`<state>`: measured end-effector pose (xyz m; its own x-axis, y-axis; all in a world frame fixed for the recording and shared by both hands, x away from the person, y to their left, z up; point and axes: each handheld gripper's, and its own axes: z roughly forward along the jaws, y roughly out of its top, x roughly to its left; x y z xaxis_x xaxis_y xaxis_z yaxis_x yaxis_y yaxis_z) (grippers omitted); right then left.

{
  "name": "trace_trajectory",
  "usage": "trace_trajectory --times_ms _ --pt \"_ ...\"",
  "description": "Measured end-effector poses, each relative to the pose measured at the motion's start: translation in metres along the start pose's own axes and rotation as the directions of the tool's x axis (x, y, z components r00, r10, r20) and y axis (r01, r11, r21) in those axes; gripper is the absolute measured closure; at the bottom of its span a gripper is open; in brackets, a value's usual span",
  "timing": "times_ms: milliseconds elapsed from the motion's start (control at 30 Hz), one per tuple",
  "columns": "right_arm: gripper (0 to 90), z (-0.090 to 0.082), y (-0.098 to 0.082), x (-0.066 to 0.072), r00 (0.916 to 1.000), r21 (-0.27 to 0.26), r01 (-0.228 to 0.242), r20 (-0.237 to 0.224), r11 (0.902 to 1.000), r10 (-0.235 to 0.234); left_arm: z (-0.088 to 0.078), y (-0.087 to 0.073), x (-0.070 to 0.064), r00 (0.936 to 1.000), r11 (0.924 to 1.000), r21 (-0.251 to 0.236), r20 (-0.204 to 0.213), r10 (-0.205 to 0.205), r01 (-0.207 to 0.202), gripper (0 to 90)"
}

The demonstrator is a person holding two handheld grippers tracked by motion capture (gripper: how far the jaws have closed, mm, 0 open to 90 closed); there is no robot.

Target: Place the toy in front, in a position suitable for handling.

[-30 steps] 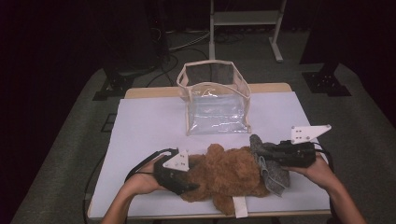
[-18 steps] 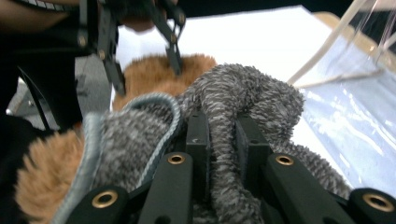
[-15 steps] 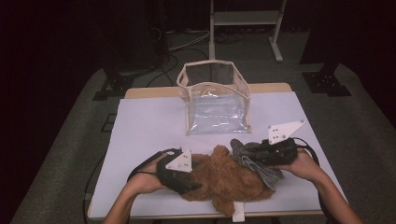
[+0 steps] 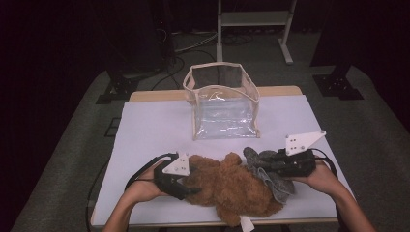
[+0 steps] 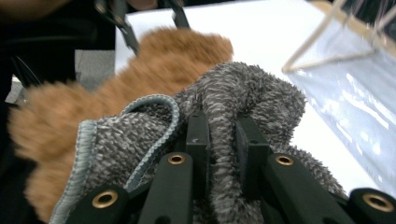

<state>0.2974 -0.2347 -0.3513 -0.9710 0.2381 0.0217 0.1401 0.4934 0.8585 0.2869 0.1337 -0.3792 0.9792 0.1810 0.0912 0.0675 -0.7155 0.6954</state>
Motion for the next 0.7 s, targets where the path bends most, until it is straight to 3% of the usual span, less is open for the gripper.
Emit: trace_trajectory --times_ms 133,233,333,567,700 --pt "77.5 -0.005 0.011 0.014 0.9992 -0.05 0.027 -0.029 0.9984 -0.028 0.005 0.005 0.003 0.9994 0.9996 0.004 -0.018 -0.029 0.029 37.4" --pt "77.3 -0.002 0.018 0.027 0.996 -0.047 0.065 -0.058 0.9968 -0.068 0.008 0.009 0.004 0.999 0.9994 0.015 -0.031 -0.032 0.032 37.5" --pt "77.3 0.007 0.02 0.036 0.9931 -0.01 0.095 -0.068 0.9954 -0.096 0.009 0.012 0.004 0.9989 0.9994 0.021 -0.038 -0.027 0.027 37.3" --pt "78.5 0.022 0.006 0.03 0.9943 0.074 0.095 -0.055 0.9928 -0.091 0.003 0.011 0.003 0.9991 0.9998 0.007 -0.038 -0.02 0.021 34.6" --pt "78.9 0.028 -0.002 0.025 0.996 0.078 0.073 -0.057 0.9943 -0.069 0.0 0.013 0.001 0.9987 0.9999 0.013 -0.05 0.002 -0.002 33.3"
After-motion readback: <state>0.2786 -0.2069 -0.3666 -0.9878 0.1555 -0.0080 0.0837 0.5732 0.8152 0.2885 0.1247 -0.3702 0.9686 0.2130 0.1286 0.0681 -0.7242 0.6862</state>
